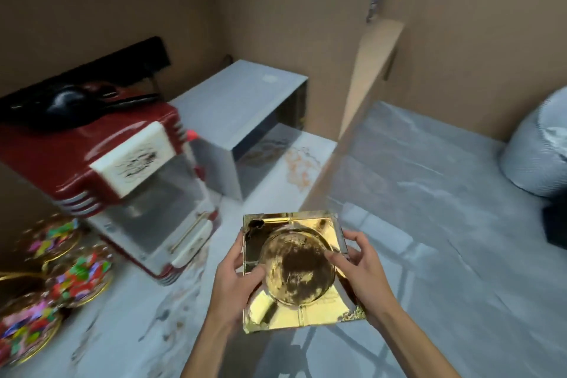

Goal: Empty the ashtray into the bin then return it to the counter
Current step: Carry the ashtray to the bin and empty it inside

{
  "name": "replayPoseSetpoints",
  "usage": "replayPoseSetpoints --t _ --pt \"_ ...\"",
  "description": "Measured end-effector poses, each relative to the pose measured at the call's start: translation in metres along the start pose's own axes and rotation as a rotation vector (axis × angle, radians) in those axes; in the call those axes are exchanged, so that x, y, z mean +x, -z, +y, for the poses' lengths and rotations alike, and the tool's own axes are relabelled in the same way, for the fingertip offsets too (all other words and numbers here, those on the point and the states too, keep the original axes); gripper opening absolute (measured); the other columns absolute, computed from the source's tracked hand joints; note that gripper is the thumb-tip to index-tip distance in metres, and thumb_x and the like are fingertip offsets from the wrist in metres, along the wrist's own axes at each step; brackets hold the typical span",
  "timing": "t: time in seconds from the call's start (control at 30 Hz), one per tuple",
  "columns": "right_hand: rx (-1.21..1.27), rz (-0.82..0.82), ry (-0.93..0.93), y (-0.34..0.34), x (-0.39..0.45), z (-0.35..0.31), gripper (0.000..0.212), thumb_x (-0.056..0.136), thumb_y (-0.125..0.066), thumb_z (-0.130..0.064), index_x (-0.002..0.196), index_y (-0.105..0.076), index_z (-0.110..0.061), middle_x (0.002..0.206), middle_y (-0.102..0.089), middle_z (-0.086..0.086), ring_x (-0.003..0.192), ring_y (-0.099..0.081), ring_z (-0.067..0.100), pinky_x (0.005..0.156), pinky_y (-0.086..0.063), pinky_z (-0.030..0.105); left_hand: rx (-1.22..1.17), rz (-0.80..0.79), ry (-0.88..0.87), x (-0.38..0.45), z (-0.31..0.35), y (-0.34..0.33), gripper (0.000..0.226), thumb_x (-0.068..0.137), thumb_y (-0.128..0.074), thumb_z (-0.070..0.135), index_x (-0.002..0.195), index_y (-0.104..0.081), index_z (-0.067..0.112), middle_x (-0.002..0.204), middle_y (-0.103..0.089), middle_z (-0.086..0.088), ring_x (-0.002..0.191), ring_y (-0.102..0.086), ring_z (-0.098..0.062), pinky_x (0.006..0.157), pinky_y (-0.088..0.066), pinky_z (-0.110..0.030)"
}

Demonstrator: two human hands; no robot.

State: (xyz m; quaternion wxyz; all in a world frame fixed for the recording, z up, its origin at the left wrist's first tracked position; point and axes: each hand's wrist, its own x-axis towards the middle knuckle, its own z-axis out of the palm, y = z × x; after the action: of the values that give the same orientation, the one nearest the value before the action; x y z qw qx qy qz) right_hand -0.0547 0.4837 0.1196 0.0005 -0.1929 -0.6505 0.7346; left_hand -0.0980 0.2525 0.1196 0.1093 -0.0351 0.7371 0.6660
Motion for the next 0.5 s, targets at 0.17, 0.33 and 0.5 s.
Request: replayPoseSetpoints --t 0.17,0.33,0.5 --pt "0.038 0.213 0.004 0.092 -0.014 -0.018 0.025 0.096 -0.071 -0.01 0.113 -0.062 -0.026 0.084 -0.083 -0.001 0.067 -0.078 0.013 0.049 -0.057 0.023 -0.039 -0.18 -0.045 0.006 0.039 -0.103 0.082 0.082 -0.074 0.007 0.155 -0.043 0.028 0.151 -0.058 0.003 0.134 -0.058 -0.017 0.108 -0.052 -0.043" --pt "0.067 0.384 0.059 0.191 -0.036 -0.036 0.029 0.094 -0.074 -0.008 0.115 -0.063 -0.024 0.089 -0.083 0.004 0.068 -0.078 0.015 0.049 -0.055 0.021 -0.02 -0.355 -0.074 -0.002 0.065 -0.208 0.087 0.073 -0.073 0.027 0.153 -0.041 0.03 0.154 -0.054 0.0 0.14 -0.052 -0.022 0.117 -0.043 -0.05" --pt "0.069 0.52 0.096 0.283 -0.064 -0.051 0.029 0.094 -0.073 -0.007 0.115 -0.064 -0.025 0.097 -0.083 0.007 0.082 -0.08 0.019 0.061 -0.061 0.027 -0.002 -0.509 -0.082 -0.016 0.077 -0.307 0.08 0.063 -0.076 0.034 0.14 -0.053 0.04 0.122 -0.077 0.015 0.111 -0.072 -0.008 0.093 -0.059 -0.032"
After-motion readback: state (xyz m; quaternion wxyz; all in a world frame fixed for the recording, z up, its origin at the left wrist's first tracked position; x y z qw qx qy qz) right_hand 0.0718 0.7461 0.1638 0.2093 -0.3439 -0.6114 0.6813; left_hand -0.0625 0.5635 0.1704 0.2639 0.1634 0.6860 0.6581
